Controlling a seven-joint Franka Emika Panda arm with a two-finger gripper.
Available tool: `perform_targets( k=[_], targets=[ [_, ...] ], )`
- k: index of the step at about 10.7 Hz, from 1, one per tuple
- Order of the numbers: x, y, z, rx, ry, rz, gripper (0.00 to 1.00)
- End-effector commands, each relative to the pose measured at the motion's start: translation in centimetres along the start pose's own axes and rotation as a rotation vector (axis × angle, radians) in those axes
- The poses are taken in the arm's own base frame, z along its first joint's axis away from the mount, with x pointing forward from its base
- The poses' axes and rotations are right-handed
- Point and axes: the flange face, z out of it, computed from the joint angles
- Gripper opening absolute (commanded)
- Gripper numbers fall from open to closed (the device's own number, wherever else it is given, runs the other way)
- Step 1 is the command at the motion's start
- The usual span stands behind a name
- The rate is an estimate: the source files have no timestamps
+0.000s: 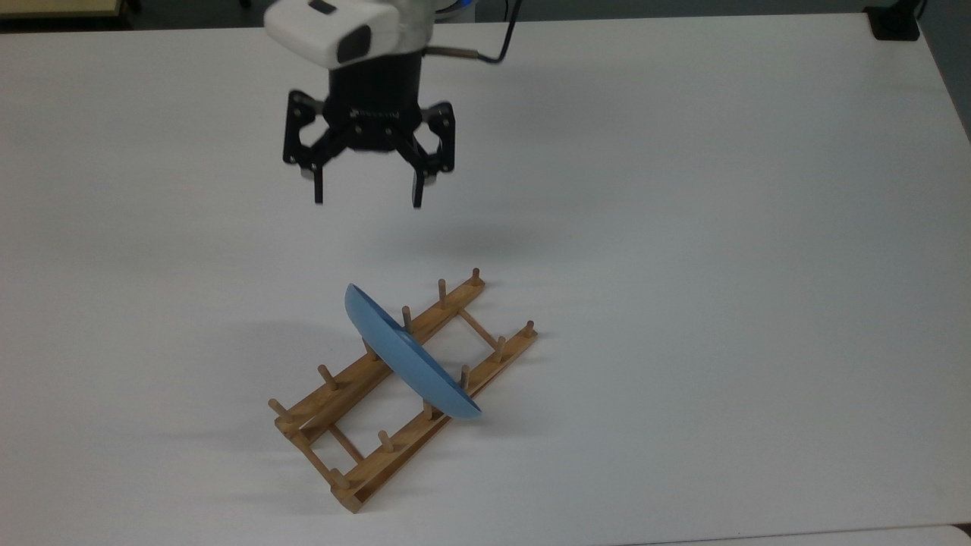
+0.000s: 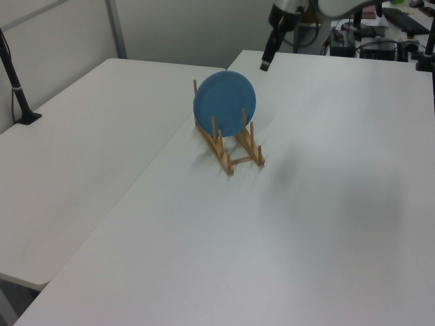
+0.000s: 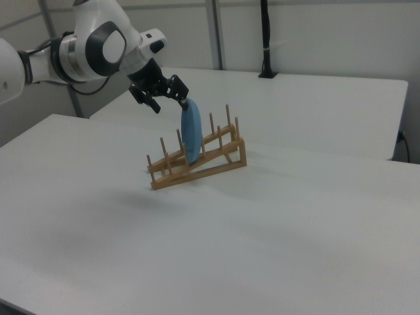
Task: Pick plate from plate rack
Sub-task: 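Lower the gripper onto the plate rim and close on it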
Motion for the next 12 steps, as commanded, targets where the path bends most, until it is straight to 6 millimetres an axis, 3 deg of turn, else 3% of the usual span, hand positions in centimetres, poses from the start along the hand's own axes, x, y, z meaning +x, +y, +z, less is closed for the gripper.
perform_targets(
  k=[1, 3, 5, 6, 12],
  targets=[
    [1.6, -1.4, 1.6, -0.118, 0.119, -0.056, 0.76],
    [1.7, -2.1, 4.9, -0.200, 0.144, -0.044, 0.58],
    [2.0, -2.3, 7.2, -0.224, 0.165, -0.038, 0.57],
    [2.1, -2.3, 8.0, -0.224, 0.159, -0.039, 0.51],
    [2.2, -2.3, 7.9, -0.224, 0.162, -0.037, 0.20]
  ],
)
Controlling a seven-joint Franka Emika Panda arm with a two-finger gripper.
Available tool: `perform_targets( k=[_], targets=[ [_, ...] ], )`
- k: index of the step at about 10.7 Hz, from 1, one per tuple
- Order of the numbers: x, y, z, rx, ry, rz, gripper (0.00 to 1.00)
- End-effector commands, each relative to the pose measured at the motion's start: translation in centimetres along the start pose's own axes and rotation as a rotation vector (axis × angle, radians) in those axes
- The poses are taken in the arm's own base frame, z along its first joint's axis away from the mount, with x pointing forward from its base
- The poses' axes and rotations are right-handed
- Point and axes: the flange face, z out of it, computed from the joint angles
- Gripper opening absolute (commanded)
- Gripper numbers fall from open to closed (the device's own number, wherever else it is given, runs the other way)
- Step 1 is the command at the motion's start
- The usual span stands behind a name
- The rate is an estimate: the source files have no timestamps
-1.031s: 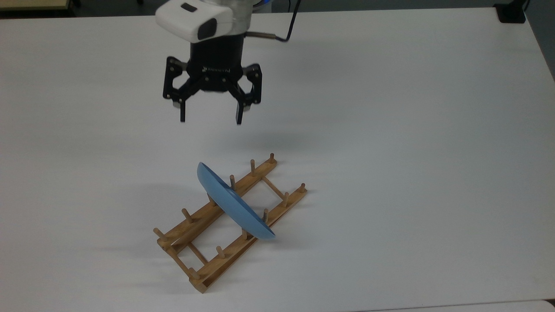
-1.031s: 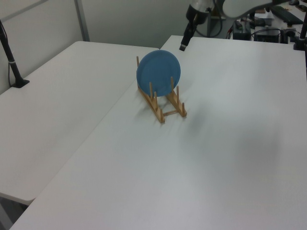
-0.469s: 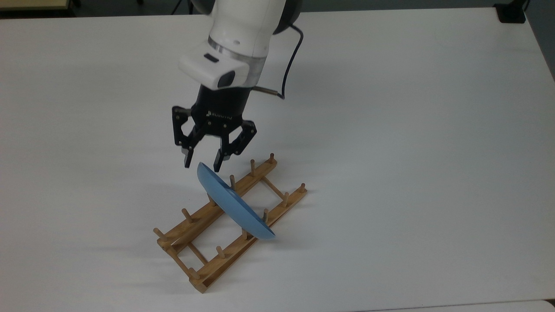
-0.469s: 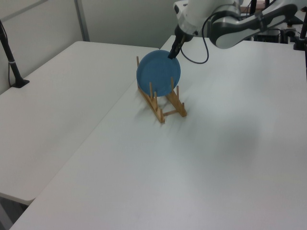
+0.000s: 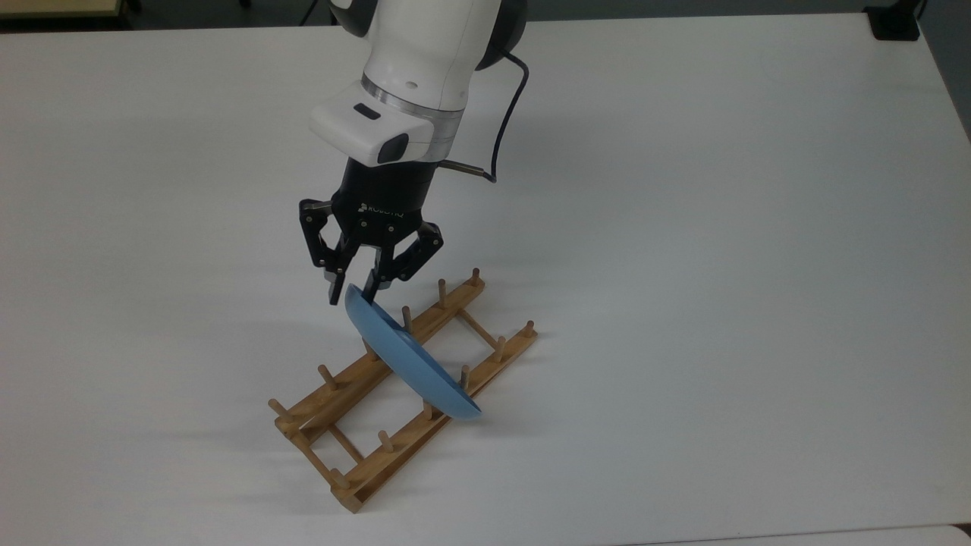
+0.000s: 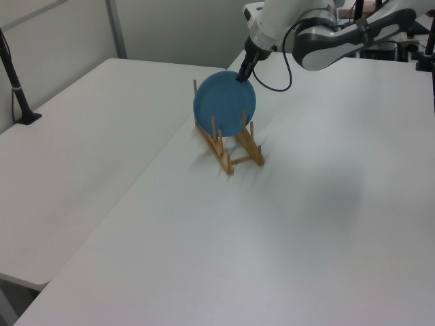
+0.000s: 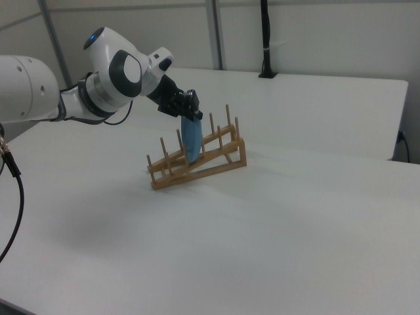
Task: Pick plate from plate rack
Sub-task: 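Lower the gripper onto the plate rim and close on it, then lift the blue plate up and out of the rack slots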
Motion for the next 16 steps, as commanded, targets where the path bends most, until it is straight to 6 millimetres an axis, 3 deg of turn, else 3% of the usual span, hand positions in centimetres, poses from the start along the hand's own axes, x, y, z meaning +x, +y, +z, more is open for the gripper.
perform_targets(
  k=[1, 3, 6, 11, 16],
  targets=[
    [0.3, -0.1, -0.3, -0.012, 0.018, 0.005, 0.15],
    [0.3, 0.1, -0.3, -0.019, 0.019, -0.002, 0.04],
    [0.8, 1.2, -1.6, -0.038, 0.042, -0.003, 0.00],
    [1.9, 5.3, -5.5, -0.063, 0.089, 0.067, 0.00],
    [2.2, 5.9, -6.0, 0.140, 0.055, 0.317, 0.00]
  ],
)
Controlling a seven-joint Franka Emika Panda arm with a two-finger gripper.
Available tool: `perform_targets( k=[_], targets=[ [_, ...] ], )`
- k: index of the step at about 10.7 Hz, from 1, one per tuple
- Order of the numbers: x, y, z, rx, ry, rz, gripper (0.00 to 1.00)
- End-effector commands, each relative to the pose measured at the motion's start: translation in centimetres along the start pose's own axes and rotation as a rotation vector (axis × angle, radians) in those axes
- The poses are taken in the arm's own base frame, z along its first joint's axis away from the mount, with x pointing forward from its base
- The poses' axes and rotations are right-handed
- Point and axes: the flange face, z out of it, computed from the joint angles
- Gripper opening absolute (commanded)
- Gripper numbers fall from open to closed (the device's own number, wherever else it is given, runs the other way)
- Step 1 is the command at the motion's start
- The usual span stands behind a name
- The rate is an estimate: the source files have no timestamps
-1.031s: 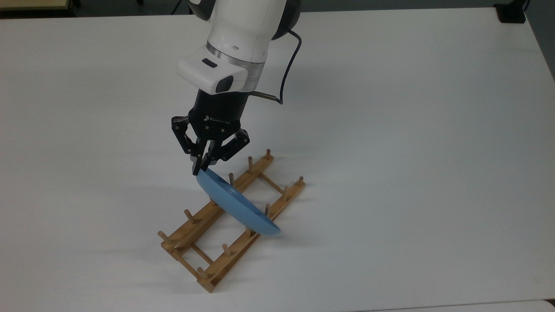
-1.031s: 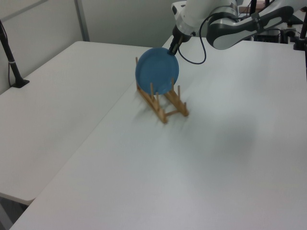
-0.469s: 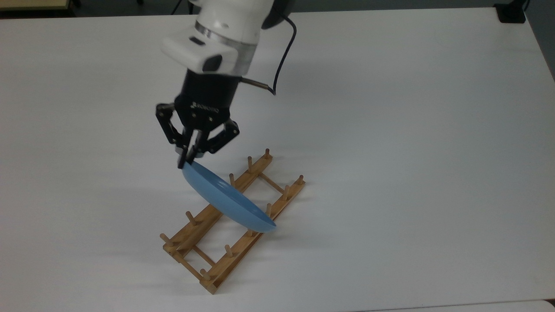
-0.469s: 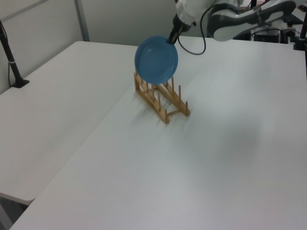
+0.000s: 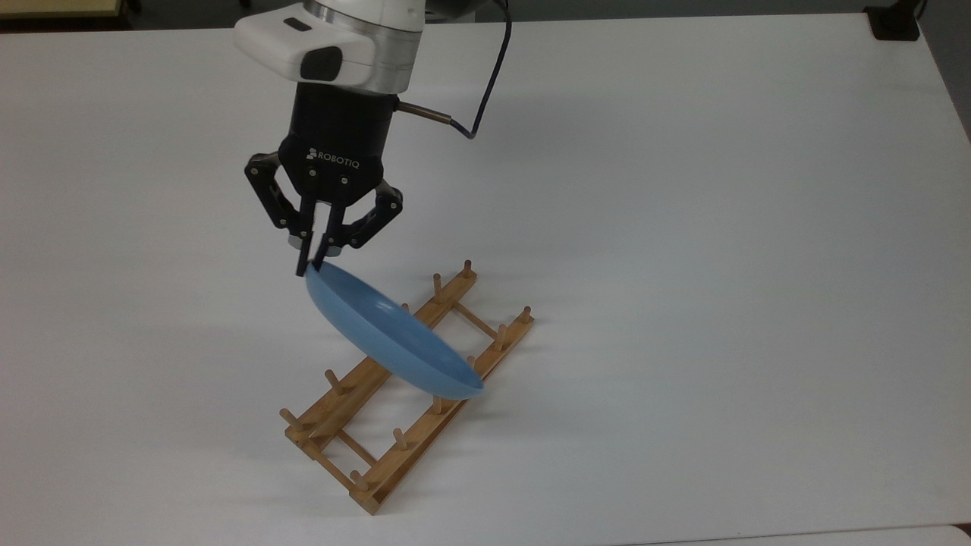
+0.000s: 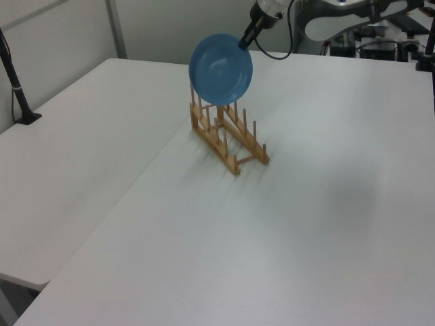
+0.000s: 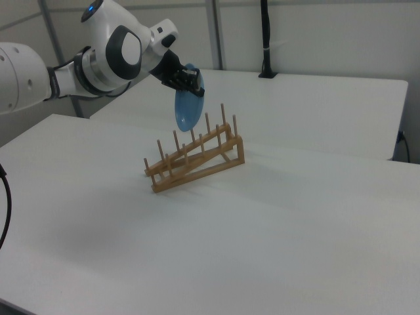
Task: Pick plate from plate rack
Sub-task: 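Lift the blue plate up and out of the rack slots, then carry the plate beside the rack and lower it flat onto the table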
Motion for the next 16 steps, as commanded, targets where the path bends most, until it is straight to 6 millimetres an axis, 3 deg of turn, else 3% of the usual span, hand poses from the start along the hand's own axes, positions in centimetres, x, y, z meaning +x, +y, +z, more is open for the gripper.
perform_targets(
  k=[1, 3, 5, 11, 14, 16],
  targets=[
    [0.2, 0.2, -1.1, 0.120, -0.028, 0.171, 0.00],
    [-0.8, 0.3, -1.1, 0.163, -0.142, 0.225, 0.00],
    [-2.4, -0.6, -0.6, 0.190, -0.275, 0.161, 0.00],
    [-10.4, -1.4, 0.0, 0.578, -0.735, -0.450, 0.00],
    [-15.4, -2.6, 3.8, 0.665, -0.843, -0.647, 0.00],
    [-17.4, -3.2, 6.9, 0.655, -0.898, -0.687, 0.00]
  ],
)
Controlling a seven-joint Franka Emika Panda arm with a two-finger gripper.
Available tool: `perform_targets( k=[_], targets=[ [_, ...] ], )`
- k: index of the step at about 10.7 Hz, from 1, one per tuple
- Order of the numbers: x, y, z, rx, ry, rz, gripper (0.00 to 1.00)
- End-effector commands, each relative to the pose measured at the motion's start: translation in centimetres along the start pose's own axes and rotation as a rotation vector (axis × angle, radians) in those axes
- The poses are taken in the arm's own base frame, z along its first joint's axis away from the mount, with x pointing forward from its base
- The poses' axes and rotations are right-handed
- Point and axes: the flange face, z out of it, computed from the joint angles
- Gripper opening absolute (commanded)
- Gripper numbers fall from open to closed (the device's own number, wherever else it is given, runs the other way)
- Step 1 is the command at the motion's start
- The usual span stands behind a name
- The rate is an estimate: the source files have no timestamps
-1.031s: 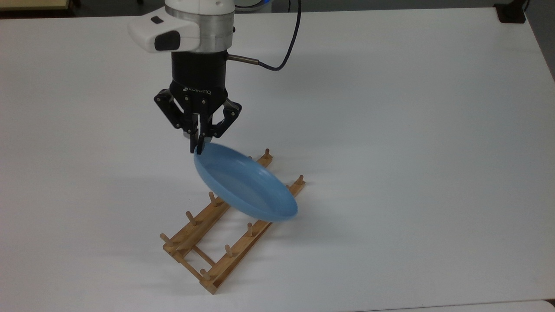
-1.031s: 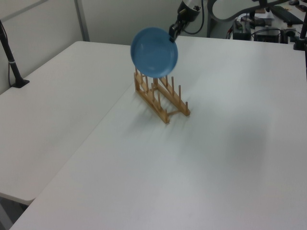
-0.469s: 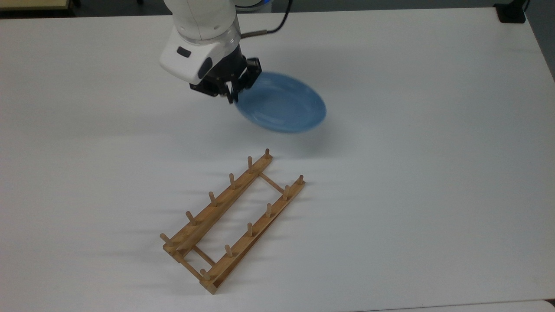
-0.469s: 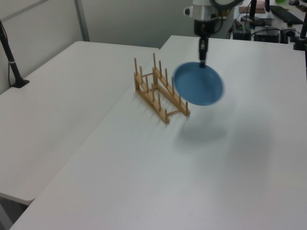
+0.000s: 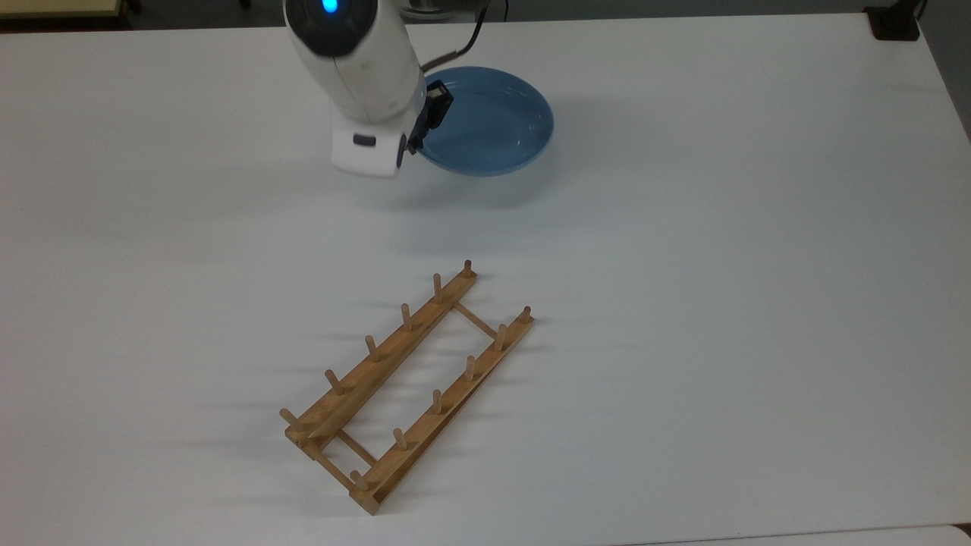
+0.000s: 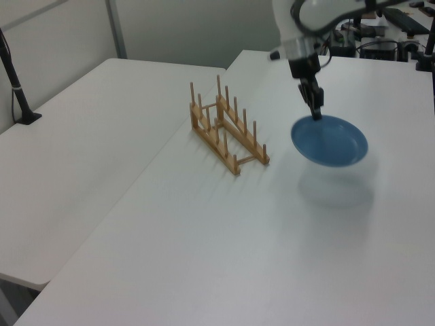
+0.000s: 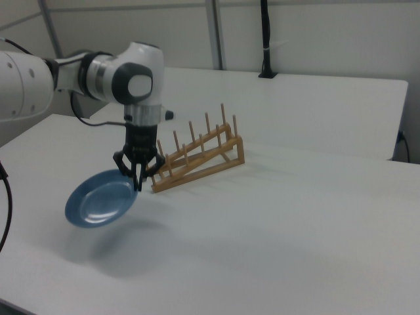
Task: Pick plate from plate rack
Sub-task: 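Carry the plate beside the rack and lower it flat onto the table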
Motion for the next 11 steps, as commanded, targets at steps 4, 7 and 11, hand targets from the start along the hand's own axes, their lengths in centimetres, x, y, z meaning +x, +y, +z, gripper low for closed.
perform_targets(
  k=[4, 7, 11],
  targets=[
    [2.0, 3.7, 9.0, 0.012, -0.134, -0.114, 0.00],
    [2.6, 4.3, 9.2, -0.027, -0.119, -0.060, 0.19],
    [1.0, 2.9, 1.7, -0.107, -0.013, 0.099, 1.00]
  ],
)
